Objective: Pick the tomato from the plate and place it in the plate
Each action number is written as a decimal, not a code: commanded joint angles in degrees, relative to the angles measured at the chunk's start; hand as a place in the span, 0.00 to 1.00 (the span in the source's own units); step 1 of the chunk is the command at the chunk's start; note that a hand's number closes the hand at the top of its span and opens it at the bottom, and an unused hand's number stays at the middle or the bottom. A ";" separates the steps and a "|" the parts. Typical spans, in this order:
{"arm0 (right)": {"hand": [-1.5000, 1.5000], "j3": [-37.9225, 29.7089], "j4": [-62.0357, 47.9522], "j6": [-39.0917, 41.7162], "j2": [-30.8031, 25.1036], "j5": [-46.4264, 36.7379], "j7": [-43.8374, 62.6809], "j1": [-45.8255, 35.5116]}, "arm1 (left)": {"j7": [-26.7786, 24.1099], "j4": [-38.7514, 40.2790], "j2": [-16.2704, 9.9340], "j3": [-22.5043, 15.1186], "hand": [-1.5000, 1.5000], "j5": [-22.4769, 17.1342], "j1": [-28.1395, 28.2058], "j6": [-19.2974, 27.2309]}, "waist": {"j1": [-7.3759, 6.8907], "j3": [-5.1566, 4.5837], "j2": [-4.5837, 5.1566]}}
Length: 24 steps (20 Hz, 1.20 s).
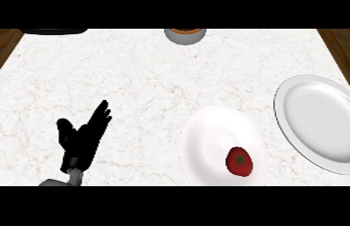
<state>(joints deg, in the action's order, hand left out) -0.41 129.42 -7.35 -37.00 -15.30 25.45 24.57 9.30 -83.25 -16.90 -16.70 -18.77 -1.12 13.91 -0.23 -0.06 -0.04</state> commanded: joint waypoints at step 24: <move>0.00 31.40 -16.10 9.99 25.63 -29.78 32.73 -24.92 | 0.06 3.14 4.20 3.90 0.50 5.26 1.44 -3.99 | 0.01 0.05 0.07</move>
<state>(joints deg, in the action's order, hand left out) 28.62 117.74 2.10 -17.23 -41.76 54.66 4.94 9.74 -82.48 -14.07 -12.28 -15.51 0.06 9.79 -0.14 0.21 -0.22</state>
